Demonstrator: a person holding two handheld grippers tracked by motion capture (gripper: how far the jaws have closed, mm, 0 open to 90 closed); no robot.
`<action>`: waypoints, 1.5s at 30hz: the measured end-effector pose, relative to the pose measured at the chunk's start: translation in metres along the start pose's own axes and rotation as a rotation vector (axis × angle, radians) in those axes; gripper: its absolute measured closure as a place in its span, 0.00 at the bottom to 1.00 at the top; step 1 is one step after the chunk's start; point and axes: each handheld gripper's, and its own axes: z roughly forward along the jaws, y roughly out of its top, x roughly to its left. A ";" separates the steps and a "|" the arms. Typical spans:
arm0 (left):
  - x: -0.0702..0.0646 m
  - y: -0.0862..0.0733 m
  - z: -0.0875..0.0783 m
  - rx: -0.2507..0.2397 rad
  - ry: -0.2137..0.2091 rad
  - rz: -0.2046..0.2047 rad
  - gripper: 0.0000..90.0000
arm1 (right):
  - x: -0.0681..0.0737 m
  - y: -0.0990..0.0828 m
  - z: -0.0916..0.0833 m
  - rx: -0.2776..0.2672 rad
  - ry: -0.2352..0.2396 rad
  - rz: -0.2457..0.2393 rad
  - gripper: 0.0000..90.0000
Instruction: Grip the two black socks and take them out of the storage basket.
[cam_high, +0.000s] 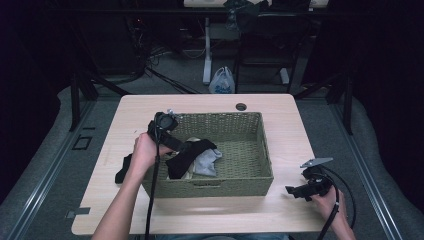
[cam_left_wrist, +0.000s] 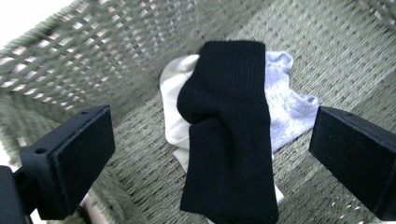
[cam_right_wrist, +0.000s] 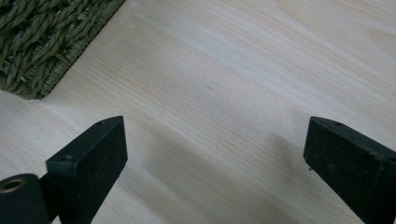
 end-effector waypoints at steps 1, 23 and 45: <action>0.000 0.001 0.005 0.015 -0.024 0.005 0.01 | 0.000 0.000 0.000 0.000 -0.002 -0.001 0.06; -0.006 0.007 0.068 0.246 -0.058 0.005 0.33 | 0.001 0.000 -0.001 -0.006 -0.004 -0.005 0.06; 0.000 0.010 0.029 0.110 0.023 0.024 0.93 | 0.001 0.000 -0.002 -0.005 -0.007 -0.006 0.07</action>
